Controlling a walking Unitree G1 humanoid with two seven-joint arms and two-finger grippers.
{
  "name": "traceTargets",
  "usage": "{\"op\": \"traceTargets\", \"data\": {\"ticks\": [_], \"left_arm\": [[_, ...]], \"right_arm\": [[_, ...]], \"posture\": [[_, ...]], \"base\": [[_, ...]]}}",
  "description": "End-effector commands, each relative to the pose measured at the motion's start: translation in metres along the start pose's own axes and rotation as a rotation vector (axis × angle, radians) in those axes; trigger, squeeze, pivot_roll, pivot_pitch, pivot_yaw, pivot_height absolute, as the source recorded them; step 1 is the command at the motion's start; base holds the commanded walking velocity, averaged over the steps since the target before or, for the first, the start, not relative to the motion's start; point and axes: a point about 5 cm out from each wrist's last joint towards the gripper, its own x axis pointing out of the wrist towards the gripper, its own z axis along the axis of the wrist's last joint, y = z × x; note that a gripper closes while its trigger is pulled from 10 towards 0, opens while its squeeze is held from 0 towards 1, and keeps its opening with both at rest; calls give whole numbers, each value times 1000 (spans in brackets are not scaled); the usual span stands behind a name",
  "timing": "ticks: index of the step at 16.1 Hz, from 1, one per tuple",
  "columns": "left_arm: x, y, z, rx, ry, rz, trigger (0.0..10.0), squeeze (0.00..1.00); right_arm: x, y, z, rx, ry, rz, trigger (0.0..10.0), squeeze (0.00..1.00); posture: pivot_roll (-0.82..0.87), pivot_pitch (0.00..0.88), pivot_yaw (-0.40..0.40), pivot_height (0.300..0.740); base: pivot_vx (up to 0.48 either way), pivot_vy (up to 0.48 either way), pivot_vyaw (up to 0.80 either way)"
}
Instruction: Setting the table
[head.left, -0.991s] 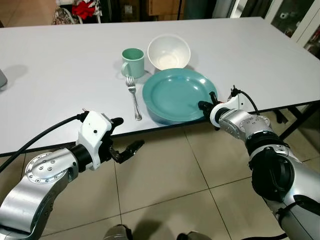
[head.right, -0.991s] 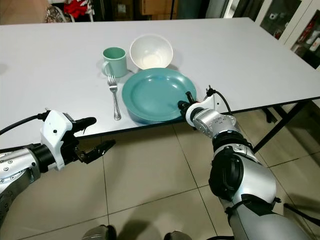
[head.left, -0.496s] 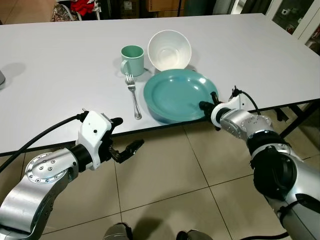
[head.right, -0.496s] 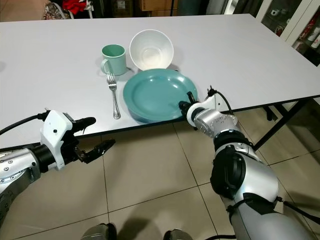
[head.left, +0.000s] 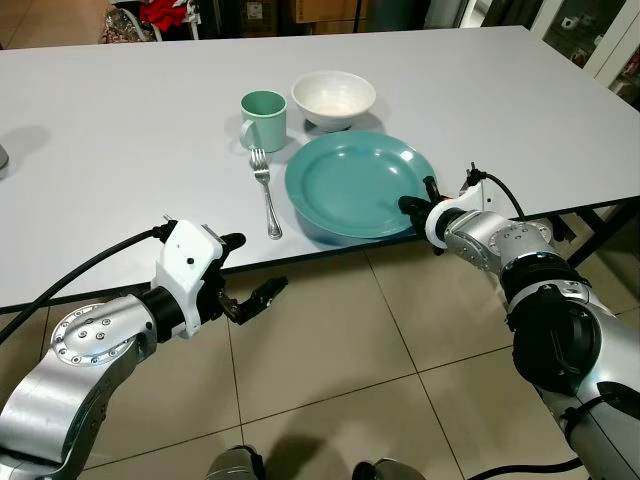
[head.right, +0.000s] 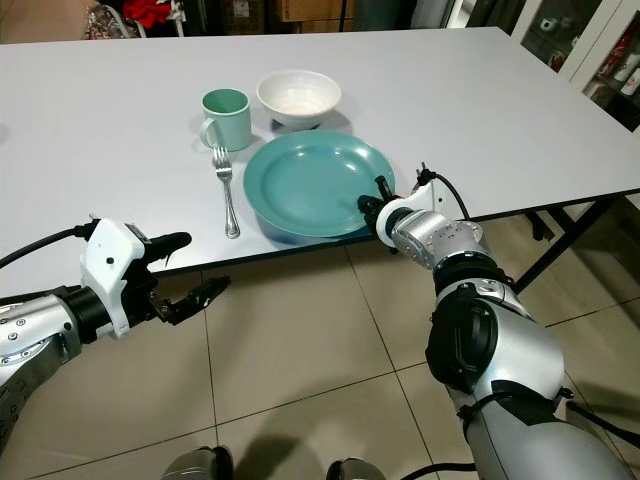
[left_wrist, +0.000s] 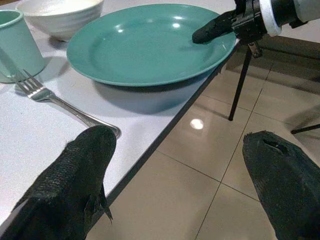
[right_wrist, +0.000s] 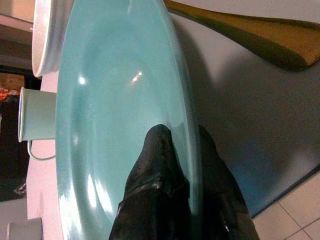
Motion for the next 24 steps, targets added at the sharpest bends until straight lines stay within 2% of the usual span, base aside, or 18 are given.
{"op": "traceTargets", "data": {"ticks": [1,3,6,7,8,14,19,22,24], "left_arm": [[1,1,2,15,0,0,10000,0],[2,2,2,18,-4,0,10000,0],[4,-1,3,16,-9,-11,10000,0],[4,-1,3,16,-9,-11,10000,0],[4,0,3,15,-9,-8,10000,0],[2,2,3,16,-7,17,10000,0],[5,0,-2,-7,-13,32,10000,0],[9,-3,-2,-21,-29,34,10000,0],[13,-4,-2,-69,-64,76,10000,0]], "right_arm": [[-3,5,8,0,-23,26,10000,0],[-2,4,4,4,-4,33,10000,0],[0,2,3,1,-30,16,10000,0],[0,1,3,-5,-40,6,10000,263],[1,1,3,-16,-48,1,10000,984],[2,-1,2,-96,-61,-11,10000,1000],[-9,-15,12,-139,-18,-15,10000,1000],[-20,-16,16,-173,7,28,10000,1000],[-47,-14,12,-222,4,67,10000,1000]], "posture": [[49,114,-60,740],[48,108,-61,740],[48,112,-56,740],[50,114,-57,740],[53,116,-58,740],[58,109,-64,740],[20,85,-49,740],[9,69,-41,740],[-7,42,-31,740]], "base": [[0,0,0],[0,0,0],[0,0,0],[0,0,0],[0,0,0],[0,0,0],[0,0,0],[0,0,0],[0,0,0]]}}
